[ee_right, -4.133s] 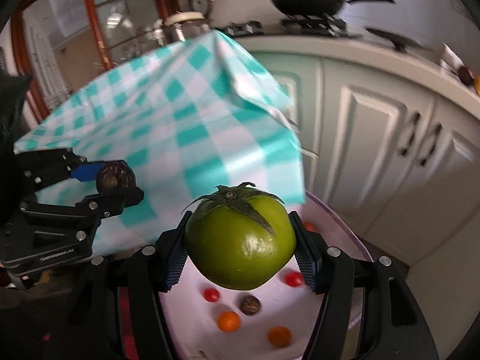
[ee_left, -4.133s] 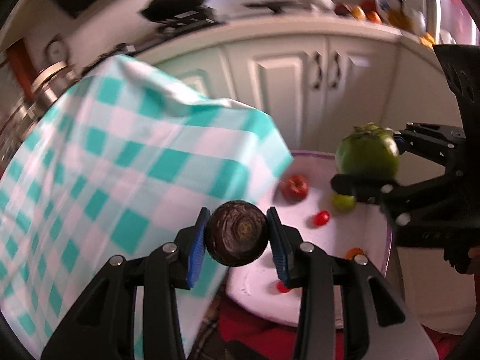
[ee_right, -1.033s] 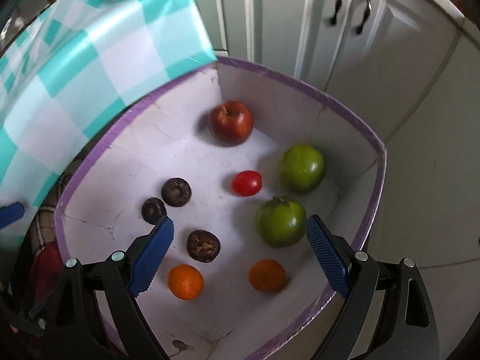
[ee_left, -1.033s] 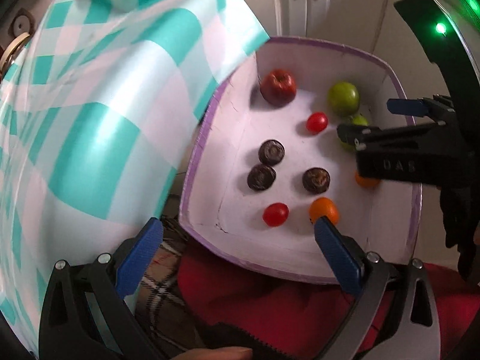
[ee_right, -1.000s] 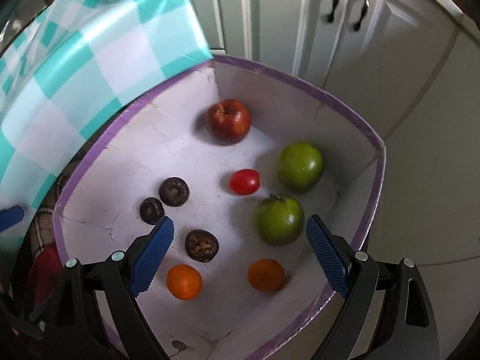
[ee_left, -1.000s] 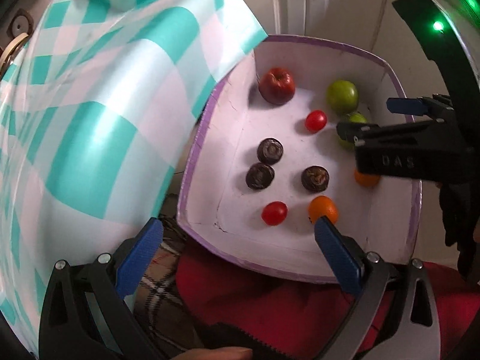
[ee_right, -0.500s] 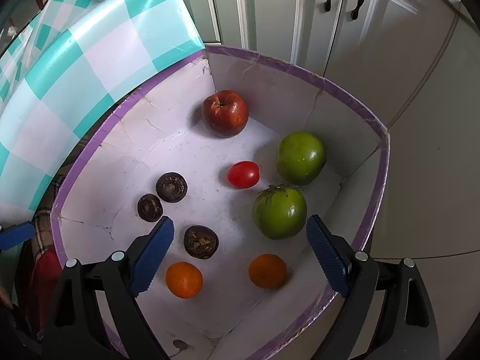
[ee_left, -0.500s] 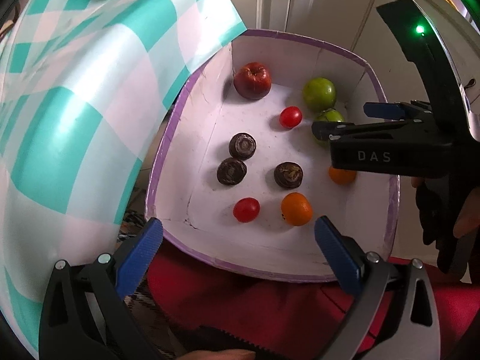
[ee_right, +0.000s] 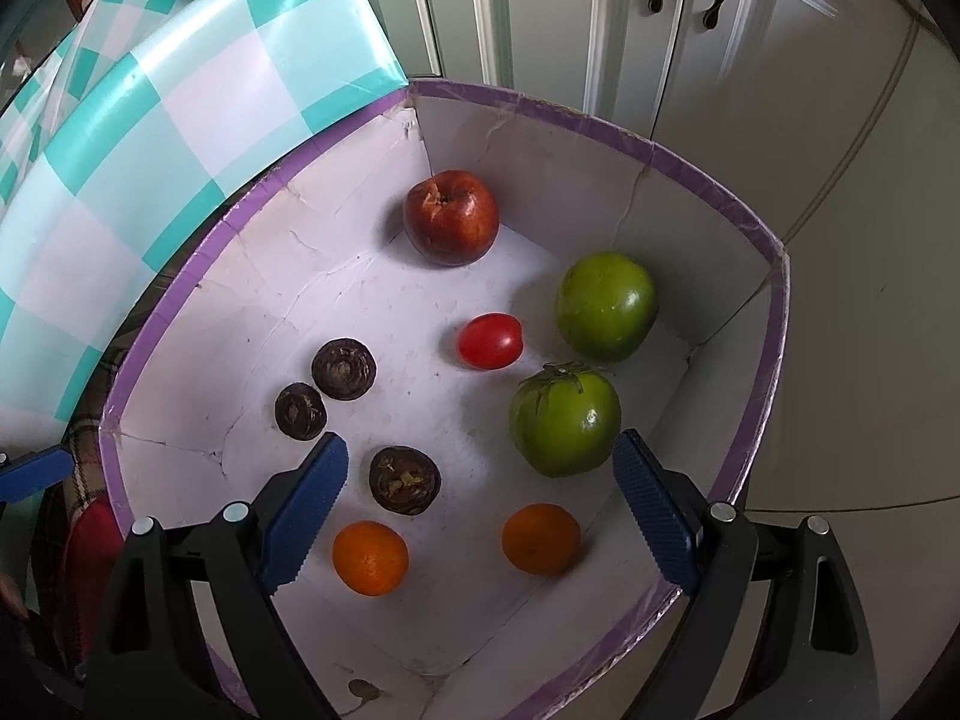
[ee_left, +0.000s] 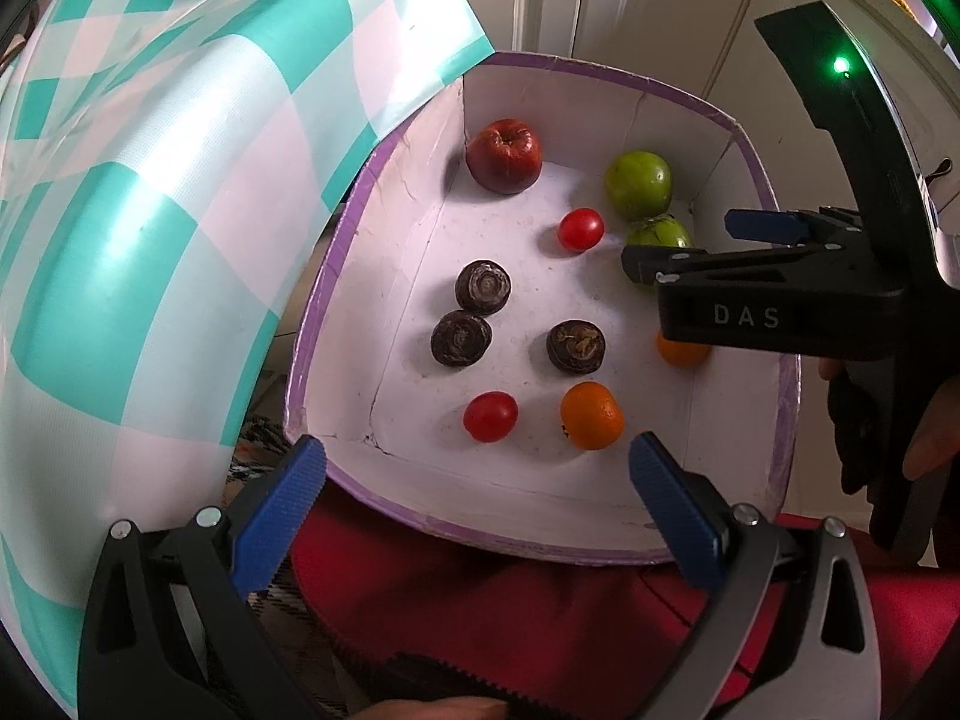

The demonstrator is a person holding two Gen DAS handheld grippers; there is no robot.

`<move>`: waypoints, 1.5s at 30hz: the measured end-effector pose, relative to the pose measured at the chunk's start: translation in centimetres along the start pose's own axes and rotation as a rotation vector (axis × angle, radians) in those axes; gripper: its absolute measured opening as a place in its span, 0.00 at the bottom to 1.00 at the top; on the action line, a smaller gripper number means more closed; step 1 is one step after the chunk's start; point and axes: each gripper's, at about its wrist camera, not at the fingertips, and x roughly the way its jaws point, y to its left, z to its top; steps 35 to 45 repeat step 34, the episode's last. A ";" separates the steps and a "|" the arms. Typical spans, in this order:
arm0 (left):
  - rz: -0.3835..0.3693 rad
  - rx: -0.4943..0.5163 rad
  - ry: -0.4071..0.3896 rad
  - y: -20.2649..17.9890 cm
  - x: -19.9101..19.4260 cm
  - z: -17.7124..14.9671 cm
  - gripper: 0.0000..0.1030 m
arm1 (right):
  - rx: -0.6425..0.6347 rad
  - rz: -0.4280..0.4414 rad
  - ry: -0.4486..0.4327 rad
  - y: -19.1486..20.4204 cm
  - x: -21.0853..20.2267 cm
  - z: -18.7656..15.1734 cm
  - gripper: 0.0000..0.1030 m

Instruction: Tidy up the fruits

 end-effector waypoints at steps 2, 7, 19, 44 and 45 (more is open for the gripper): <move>-0.001 0.000 -0.001 0.0 0.0 0.0 0.98 | 0.001 0.002 0.002 0.0 0.0 0.0 0.84; -0.002 0.000 0.000 0.0 0.1 0.0 0.98 | 0.001 0.005 0.006 0.0 0.2 -0.1 0.86; -0.002 0.001 0.000 0.1 0.0 0.0 0.98 | 0.015 0.012 0.015 0.0 0.5 -0.1 0.86; 0.026 0.060 -0.157 -1.1 -4.0 0.1 0.98 | 0.023 -0.069 -0.019 -1.0 -2.6 0.9 0.86; 0.026 0.060 -0.157 -1.1 -4.0 0.1 0.98 | 0.023 -0.069 -0.019 -1.0 -2.6 0.9 0.86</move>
